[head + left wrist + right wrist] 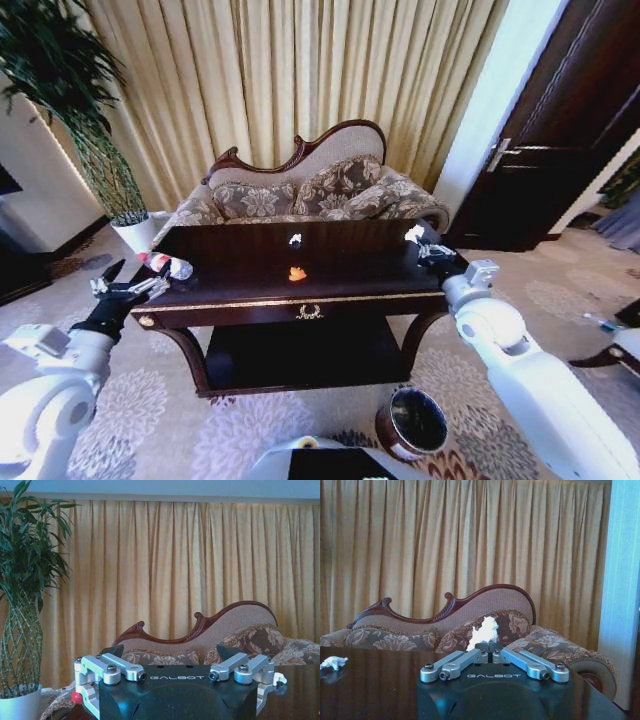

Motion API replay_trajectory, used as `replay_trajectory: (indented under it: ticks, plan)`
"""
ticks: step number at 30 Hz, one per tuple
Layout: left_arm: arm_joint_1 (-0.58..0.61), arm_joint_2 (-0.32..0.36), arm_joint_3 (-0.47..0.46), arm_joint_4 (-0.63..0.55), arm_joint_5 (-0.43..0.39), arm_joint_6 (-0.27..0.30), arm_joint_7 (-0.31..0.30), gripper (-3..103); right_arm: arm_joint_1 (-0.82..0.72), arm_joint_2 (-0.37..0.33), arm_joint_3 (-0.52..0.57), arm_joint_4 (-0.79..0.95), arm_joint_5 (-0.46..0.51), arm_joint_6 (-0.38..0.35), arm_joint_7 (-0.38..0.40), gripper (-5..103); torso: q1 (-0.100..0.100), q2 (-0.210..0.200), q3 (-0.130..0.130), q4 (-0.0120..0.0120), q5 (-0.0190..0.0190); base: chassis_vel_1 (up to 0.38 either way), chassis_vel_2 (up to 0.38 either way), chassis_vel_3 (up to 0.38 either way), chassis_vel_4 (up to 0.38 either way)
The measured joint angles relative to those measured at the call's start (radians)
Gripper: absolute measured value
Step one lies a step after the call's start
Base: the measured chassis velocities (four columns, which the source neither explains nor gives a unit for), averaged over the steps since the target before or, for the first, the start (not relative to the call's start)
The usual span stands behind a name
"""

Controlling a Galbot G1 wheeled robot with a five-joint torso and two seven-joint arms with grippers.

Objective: Move to the front of the table and place the trash on the table into the trash bin.

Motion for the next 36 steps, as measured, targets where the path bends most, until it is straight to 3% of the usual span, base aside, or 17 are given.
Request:
replay_trajectory:
  ticks: [29, 36]
  plan:
    - [0.001, -0.002, -0.001, 0.001, -0.003, 0.0, 0.002, 100, -0.013, 0.003, 0.001, 0.012, -0.002, 0.004, 0.009, 0, 0.0, 0.0, 0.0, 0.0001, 0.0, 0.116, -0.117, -0.113, 0.114]
    - [0.002, -0.008, 0.0, 0.004, -0.002, -0.003, 0.005, 100, -0.038, 0.012, -0.003, 0.008, -0.021, 0.035, -0.003, 0, 0.0, 0.0, 0.0, 0.0, -0.0001, 0.079, -0.09, -0.089, 0.081]
